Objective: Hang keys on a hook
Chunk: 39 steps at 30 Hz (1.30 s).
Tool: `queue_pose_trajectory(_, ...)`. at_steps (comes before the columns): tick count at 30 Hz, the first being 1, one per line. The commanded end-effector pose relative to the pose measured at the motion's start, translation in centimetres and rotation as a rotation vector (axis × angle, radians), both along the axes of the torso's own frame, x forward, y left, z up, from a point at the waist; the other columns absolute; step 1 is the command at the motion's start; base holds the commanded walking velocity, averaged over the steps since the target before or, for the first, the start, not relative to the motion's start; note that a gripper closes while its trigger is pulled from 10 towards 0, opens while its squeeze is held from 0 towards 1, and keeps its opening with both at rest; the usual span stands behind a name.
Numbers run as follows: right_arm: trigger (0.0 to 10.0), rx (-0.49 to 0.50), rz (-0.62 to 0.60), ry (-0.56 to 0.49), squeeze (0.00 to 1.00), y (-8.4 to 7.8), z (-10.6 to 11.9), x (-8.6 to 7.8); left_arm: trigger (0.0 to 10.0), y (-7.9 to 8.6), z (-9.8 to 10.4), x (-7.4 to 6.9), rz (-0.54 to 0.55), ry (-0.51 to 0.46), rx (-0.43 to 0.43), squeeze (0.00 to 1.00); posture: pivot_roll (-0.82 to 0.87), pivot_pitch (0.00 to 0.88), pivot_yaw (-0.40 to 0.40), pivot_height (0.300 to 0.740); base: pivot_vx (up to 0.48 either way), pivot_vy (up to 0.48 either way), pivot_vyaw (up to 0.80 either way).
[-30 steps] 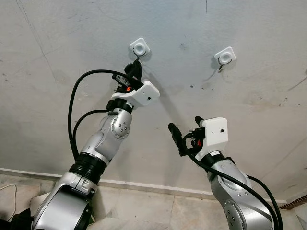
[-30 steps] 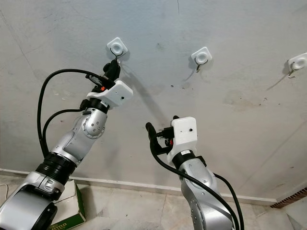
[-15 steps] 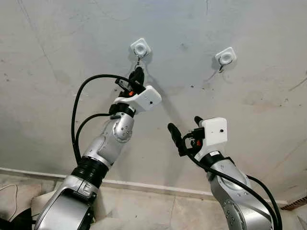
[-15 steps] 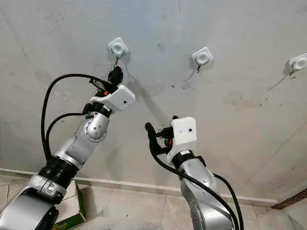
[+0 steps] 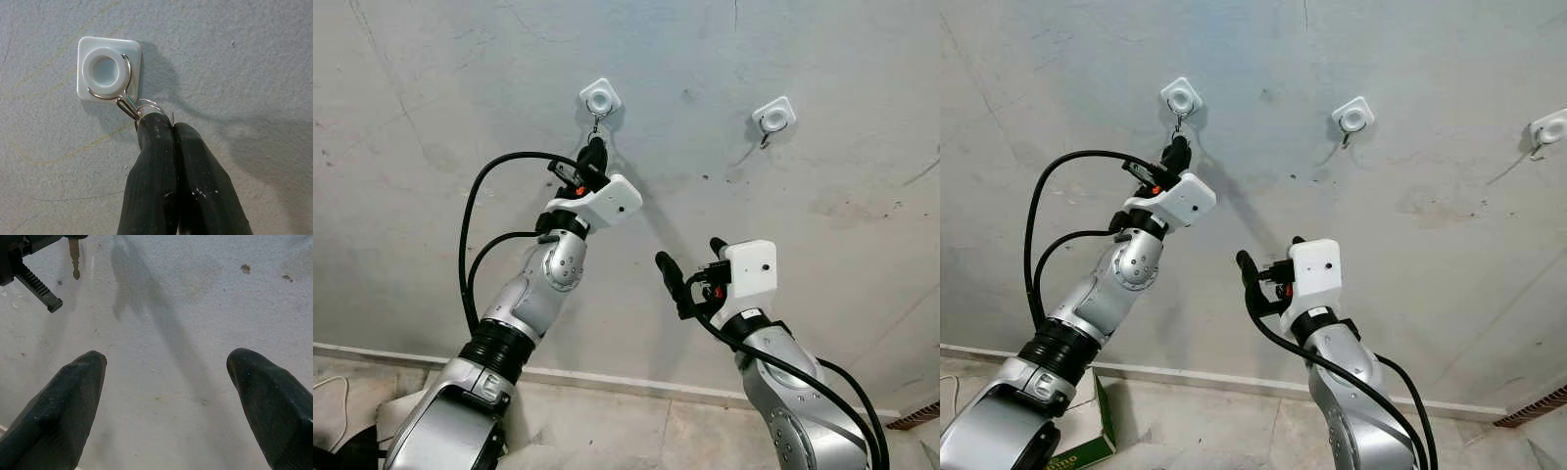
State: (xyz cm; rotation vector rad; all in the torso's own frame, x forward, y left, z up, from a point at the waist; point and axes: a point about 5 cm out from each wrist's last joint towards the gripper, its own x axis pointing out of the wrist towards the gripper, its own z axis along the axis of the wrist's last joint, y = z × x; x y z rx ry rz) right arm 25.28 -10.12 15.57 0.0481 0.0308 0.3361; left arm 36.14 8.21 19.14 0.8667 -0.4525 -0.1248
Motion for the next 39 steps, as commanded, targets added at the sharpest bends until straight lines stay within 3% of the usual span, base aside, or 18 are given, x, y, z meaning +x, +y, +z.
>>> queue_pose_trajectory(1,10.0,0.001,-0.005,-0.012,0.0,0.0,0.2,0.0,10.0,-0.2,-0.8,-0.1,-0.023,0.054,-0.005,1.0,-0.01,0.016,0.005,0.74,0.0,0.0,0.0)
queue_pose_trajectory(11,10.0,0.001,-0.006,-0.013,0.0,0.0,0.3,0.0,10.0,-0.1,-0.5,-0.1,-0.015,0.039,-0.023,1.0,-0.01,0.017,0.004,0.74,0.0,0.0,0.0)
queue_pose_trajectory(33,10.0,0.004,0.002,-0.018,0.0,0.1,0.3,0.3,10.0,-0.1,0.8,-1.3,-0.015,-0.053,-0.166,1.0,0.0,0.003,0.002,0.74,0.0,0.0,0.0)
queue_pose_trajectory(39,10.0,0.003,0.007,-0.022,0.0,0.2,0.3,0.5,10.0,1.0,0.9,-1.9,-0.02,-0.054,-0.204,1.0,0.01,0.0,0.002,0.74,0.0,0.0,0.0)
